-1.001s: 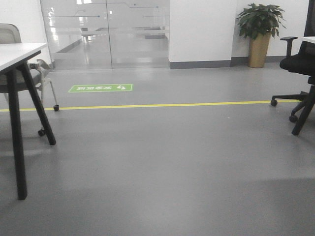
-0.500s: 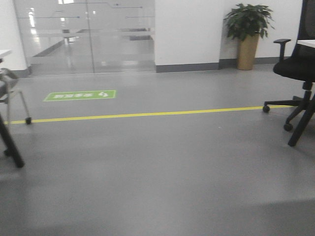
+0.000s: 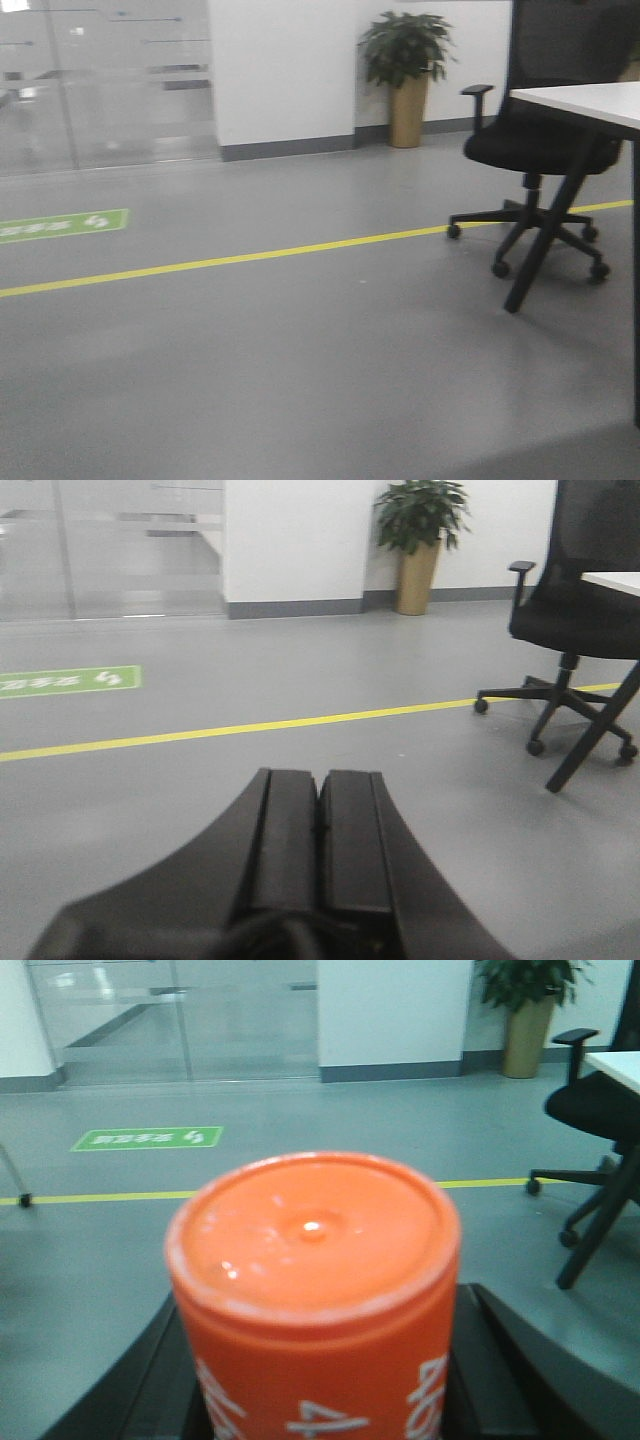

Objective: Grab orange capacitor from left shelf to right conveyor
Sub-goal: 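Drive the base away from the shelf toward the red conveyor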

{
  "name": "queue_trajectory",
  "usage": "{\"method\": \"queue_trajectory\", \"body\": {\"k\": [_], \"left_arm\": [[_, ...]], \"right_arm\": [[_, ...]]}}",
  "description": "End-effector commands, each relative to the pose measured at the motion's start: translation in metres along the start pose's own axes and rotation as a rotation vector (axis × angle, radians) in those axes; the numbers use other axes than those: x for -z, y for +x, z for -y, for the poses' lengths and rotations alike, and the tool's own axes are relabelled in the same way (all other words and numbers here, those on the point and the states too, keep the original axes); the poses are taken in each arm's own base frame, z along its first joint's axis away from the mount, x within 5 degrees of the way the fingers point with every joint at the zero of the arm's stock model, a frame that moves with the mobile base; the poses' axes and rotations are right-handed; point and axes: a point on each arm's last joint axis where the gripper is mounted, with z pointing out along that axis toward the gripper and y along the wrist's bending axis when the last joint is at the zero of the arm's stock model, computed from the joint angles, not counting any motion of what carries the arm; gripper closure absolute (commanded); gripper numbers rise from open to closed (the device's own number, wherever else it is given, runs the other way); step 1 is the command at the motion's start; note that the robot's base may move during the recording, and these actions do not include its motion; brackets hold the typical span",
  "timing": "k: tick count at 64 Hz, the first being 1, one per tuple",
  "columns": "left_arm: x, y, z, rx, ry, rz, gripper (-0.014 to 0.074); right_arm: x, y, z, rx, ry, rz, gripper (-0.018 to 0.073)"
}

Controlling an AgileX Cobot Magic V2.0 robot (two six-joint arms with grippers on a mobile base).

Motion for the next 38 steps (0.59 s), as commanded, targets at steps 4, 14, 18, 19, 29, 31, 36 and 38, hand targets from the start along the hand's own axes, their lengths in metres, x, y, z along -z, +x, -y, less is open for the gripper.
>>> {"method": "queue_trajectory", "body": {"k": [4,14,18,19,29,31,36,38], "left_arm": [[0.0017,-0.0104,0.0005,0.004,0.009,0.106,0.0723],[0.0017,-0.0104,0.0005,0.004,0.009,0.106,0.0723],[0.0017,-0.0104,0.0005,0.004,0.009,0.106,0.0723],[0.0017,-0.0104,0.0005,0.004,0.009,0.106,0.0723],[0.0017,-0.0104,0.0008,0.004,0.015,0.106,0.0723],[0.0017,-0.0104,0.0010,0.004,0.018,0.106,0.0723],[0.0017,-0.0104,0.0010,0.004,0.019,0.105,0.0723],[0.0017,-0.0104,0.0010,0.004,0.019,0.105,0.0723]], "right_arm": [[0.0025,-0.0174,-0.0015,0.008,-0.006,0.108,0.0423],[0.0025,-0.0174,-0.0015,0.008,-0.006,0.108,0.0423],[0.0025,-0.0174,-0.0015,0.008,-0.006,0.108,0.0423],[0.0025,-0.0174,-0.0015,0.008,-0.006,0.108,0.0423],[0.0025,-0.0174,-0.0015,0.008,-0.006,0.108,0.0423],[0.0025,-0.0174,-0.0015,0.008,-0.006,0.108,0.0423],[0.0025,-0.0174,-0.0015,0.008,-0.006,0.108,0.0423],[0.0025,-0.0174,-0.0015,0.008,-0.006,0.108,0.0423]]}}
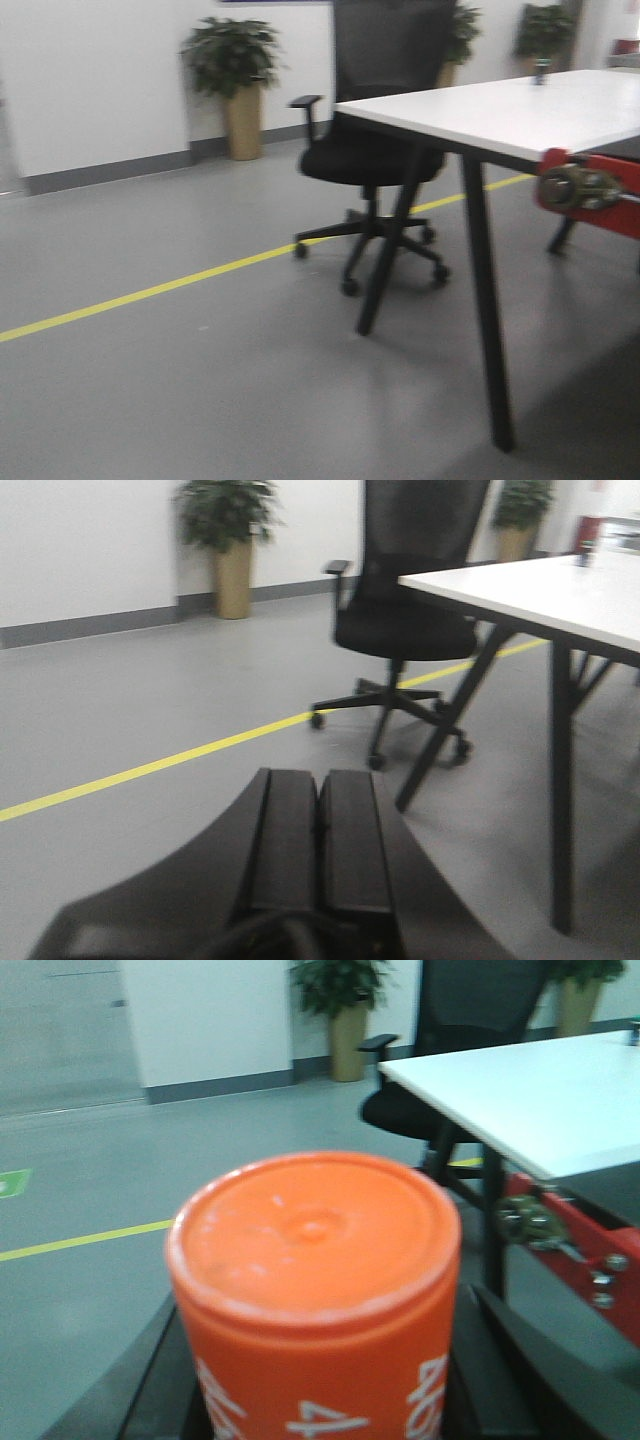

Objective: Grab orange capacitor from left shelf to right conveyor
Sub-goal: 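Drive the base away from the shelf toward the red conveyor, then align the base at the conveyor, holding the cylinder in the right gripper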

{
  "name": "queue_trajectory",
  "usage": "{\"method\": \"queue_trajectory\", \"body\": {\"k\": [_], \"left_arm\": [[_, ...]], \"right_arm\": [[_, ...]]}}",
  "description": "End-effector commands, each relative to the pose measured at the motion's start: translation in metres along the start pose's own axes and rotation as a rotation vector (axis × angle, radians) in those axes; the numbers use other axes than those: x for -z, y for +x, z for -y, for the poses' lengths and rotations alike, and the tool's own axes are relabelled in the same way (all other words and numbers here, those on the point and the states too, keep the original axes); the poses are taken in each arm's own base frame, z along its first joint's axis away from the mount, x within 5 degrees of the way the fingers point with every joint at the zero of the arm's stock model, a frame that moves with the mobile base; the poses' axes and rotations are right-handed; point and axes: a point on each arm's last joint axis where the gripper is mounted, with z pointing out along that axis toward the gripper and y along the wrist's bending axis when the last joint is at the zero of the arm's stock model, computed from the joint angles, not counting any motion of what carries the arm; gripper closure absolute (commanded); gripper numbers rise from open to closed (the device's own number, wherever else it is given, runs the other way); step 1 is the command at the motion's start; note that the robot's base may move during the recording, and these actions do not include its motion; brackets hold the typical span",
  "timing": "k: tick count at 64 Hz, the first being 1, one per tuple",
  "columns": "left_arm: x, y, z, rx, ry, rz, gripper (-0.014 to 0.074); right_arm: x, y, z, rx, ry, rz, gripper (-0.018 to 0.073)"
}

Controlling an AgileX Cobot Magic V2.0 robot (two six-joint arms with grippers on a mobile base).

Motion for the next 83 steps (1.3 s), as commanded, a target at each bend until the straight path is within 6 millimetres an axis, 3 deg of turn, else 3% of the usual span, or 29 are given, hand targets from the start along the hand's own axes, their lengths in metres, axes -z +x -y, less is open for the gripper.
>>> {"method": "queue_trajectory", "body": {"k": [1,83], "left_arm": [[0.0017,-0.0104,0.0004,0.004,0.007,0.106,0.0723],[0.0017,-0.0105,-0.0025,0.001,-0.044,0.109,0.0723]], "right_arm": [[0.0025,-0.0174,-0.0015,0.008,-0.006,0.108,0.0423],[0.0025,-0.0174,-0.0015,0.008,-0.006,0.108,0.0423]]}}
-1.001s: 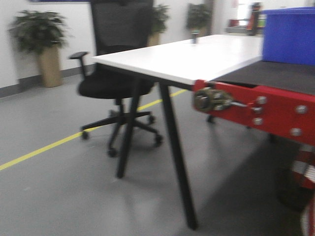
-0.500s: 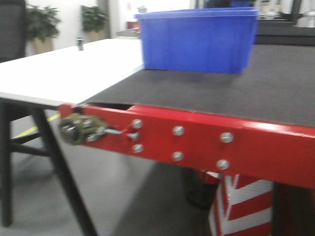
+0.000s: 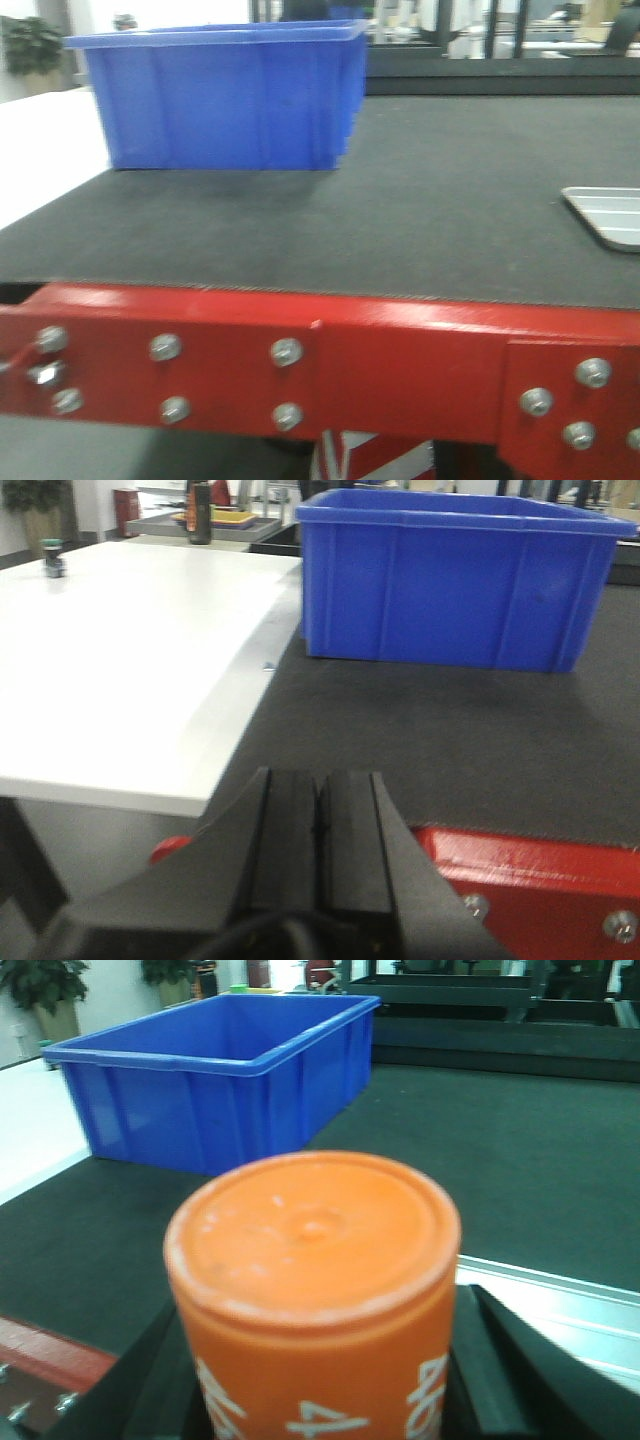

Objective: Grab orange capacitor from left shelf to right conveyor
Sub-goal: 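Align the base at the conveyor, holding the cylinder in the right gripper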

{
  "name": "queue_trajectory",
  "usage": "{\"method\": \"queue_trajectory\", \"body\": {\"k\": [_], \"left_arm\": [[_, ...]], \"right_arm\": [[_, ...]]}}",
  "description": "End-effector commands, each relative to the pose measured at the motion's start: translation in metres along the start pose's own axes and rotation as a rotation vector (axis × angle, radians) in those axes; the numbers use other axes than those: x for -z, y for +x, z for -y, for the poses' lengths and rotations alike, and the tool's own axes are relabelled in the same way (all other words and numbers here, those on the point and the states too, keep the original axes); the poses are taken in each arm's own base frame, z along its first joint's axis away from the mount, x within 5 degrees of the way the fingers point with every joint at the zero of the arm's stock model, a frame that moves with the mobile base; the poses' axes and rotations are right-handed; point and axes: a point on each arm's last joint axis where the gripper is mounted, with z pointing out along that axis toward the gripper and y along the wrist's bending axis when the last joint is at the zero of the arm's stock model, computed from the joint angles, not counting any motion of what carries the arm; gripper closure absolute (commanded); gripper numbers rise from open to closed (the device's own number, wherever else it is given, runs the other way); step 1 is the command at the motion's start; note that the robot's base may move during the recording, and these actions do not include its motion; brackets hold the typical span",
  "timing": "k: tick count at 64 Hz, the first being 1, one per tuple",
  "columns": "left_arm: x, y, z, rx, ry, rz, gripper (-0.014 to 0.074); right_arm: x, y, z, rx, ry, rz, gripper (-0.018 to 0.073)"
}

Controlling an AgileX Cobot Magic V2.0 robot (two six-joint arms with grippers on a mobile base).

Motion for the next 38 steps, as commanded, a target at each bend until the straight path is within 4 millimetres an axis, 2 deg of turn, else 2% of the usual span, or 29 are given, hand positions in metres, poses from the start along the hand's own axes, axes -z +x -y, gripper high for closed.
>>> {"method": "queue_trajectory", "body": {"k": [1,38], "left_arm": [[0.0017,-0.0104,-0.0003,0.003,-0.005,0.107,0.0723],[0.0017,-0.0104,-0.0004,0.003,-0.007,0.107,0.0723]], "right_arm": [[0.0025,-0.0174,-0.0015,0.008,-0.006,0.108,0.0423],[0.0025,-0.0174,-0.0015,0.008,-0.006,0.108,0.0423]]}}
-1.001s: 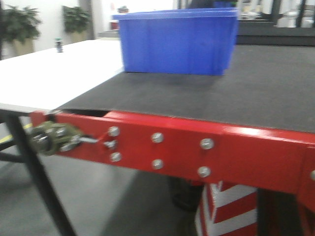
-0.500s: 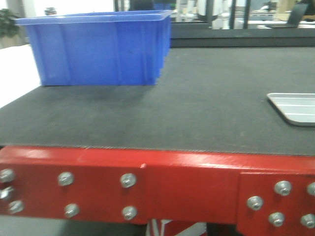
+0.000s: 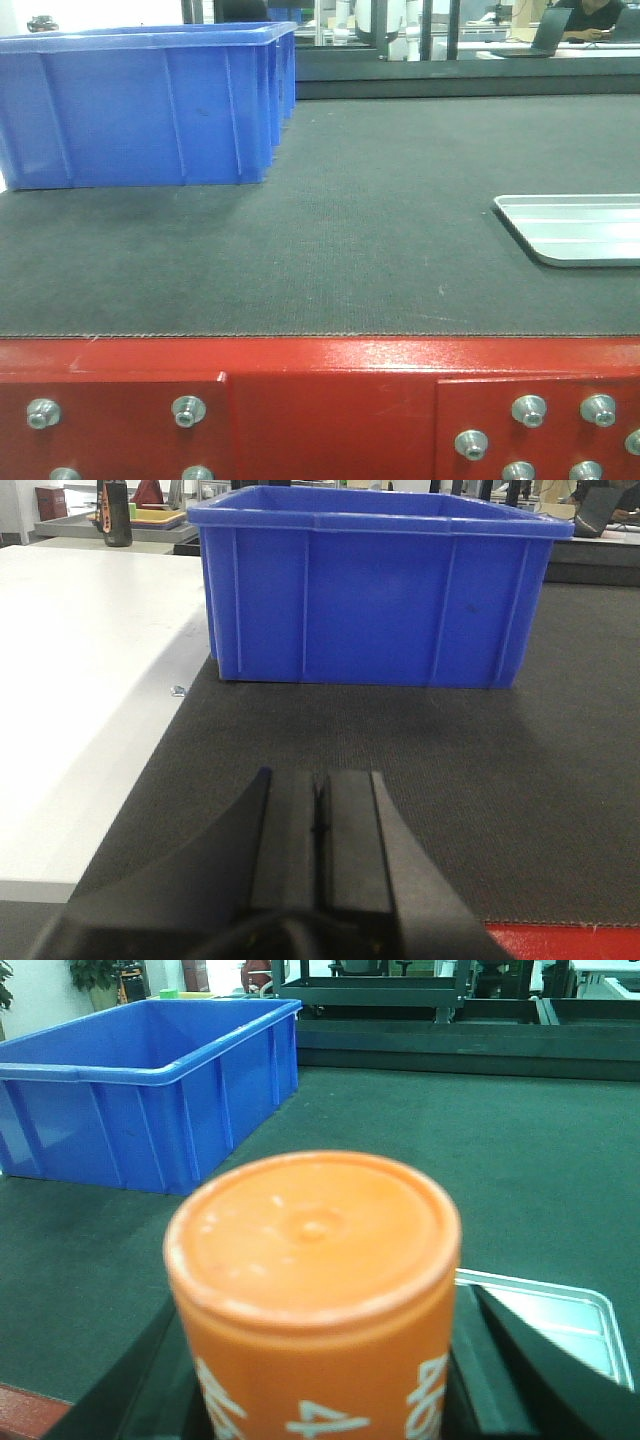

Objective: Grab orange capacitor from left shelf to right conveyor
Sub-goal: 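Align the base at the conveyor, holding the cylinder in the right gripper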

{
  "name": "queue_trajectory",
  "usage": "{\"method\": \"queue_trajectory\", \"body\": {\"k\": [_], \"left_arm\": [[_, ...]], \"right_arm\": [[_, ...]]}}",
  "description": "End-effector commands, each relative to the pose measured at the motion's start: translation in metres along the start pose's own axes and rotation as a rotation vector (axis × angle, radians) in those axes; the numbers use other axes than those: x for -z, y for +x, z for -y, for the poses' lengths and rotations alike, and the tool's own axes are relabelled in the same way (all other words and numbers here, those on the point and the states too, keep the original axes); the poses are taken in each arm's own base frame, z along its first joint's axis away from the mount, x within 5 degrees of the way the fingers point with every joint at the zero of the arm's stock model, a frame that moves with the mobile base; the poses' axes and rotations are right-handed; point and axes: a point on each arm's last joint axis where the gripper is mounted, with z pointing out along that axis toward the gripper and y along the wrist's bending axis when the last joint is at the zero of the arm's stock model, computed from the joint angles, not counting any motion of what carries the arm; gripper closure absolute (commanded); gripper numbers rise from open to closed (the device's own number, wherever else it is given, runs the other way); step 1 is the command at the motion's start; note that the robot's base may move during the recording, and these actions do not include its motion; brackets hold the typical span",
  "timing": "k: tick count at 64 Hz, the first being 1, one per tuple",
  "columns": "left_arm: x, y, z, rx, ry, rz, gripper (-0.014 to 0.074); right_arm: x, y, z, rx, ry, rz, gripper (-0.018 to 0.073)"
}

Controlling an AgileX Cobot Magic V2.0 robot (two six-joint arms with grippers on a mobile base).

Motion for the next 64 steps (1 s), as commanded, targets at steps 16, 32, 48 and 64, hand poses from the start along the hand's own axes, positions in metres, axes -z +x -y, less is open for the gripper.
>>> {"method": "queue_trajectory", "body": {"k": [16,32,48,64], "left_arm": [[0.002,-0.010,0.000,0.003,-0.003,0.107,0.0723],[0.002,-0.010,0.000,0.003,-0.003,0.107,0.0723],[0.002,-0.010,0.000,0.003,-0.003,0.107,0.0723],[0.002,-0.010,0.000,0.003,-0.003,0.107,0.0723]], "right_arm": [[0.003,-0.017,-0.002,0.008,-0.006,0.108,0.0423],[0.003,-0.018,-0.002,0.008,-0.006,0.112,0.0423],[-0.004,-0.023,-0.003,0.009,-0.016,0.149,0.0423],[-0.075,-0.031,-0.008,0.018,-0.029,0.051,0.0423]]}}
